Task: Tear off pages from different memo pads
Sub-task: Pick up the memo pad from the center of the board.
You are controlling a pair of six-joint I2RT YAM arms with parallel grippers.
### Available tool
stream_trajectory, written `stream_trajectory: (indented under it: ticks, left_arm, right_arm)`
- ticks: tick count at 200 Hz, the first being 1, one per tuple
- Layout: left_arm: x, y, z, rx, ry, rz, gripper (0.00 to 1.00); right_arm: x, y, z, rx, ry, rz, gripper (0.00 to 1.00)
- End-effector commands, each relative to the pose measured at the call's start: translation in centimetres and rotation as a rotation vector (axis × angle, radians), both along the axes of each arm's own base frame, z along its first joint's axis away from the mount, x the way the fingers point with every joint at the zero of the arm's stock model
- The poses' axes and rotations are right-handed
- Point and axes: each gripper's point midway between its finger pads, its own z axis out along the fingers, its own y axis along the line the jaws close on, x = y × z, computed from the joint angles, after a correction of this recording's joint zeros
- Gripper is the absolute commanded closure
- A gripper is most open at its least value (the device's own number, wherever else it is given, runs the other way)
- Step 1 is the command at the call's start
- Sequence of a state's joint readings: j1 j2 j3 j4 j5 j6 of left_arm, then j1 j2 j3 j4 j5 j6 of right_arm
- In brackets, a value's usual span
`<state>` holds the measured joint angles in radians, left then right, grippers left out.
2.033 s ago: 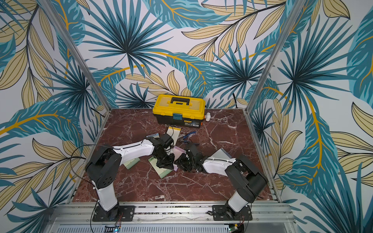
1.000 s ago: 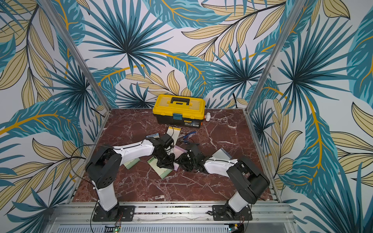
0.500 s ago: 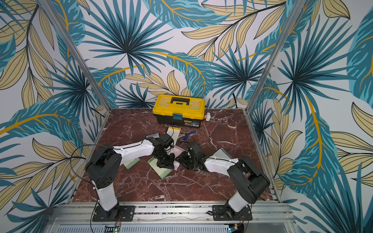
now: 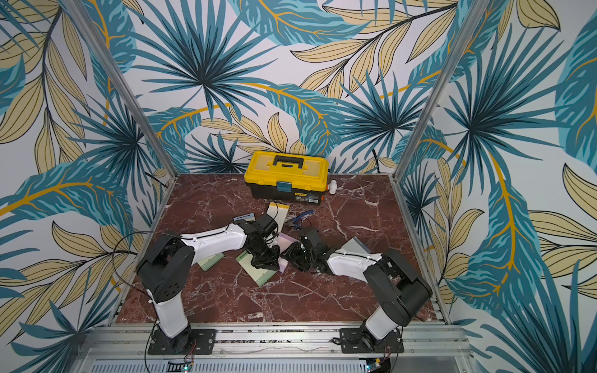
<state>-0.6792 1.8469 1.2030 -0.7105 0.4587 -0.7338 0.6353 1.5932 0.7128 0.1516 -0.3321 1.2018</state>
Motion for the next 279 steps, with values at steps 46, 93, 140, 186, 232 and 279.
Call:
stream_trajectory:
  ticks: [46, 93, 140, 186, 232, 279]
  left_arm:
    - [1.3, -0.5, 2.7, -0.043, -0.087, 0.009, 0.84]
    - [0.7, 0.5, 3.6, -0.012, -0.092, 0.005, 0.77]
    - [-0.5, 2.4, 5.2, 0.037, -0.105, -0.006, 0.75]
    - [-1.1, 5.3, 7.4, 0.110, -0.172, -0.014, 0.75]
    - [-0.8, 6.3, 9.3, 0.055, -0.262, 0.006, 0.74]
    - [-0.6, 7.0, 8.9, 0.030, -0.263, 0.036, 0.73]
  right_arm:
    - [-0.8, -0.2, -0.1, -0.051, 0.034, 0.050, 0.62]
    - [-1.6, -2.4, 0.9, -0.270, -0.050, 0.266, 0.59]
    - [-1.6, -3.8, 3.0, -0.462, -0.224, 0.663, 0.59]
    - [-2.7, -3.7, 2.8, -0.516, -0.399, 1.069, 0.59]
    - [-1.8, -3.6, 3.0, -0.593, -0.657, 1.361, 0.58]
    - [0.0, -0.9, 2.3, -0.526, -0.741, 1.453, 0.57]
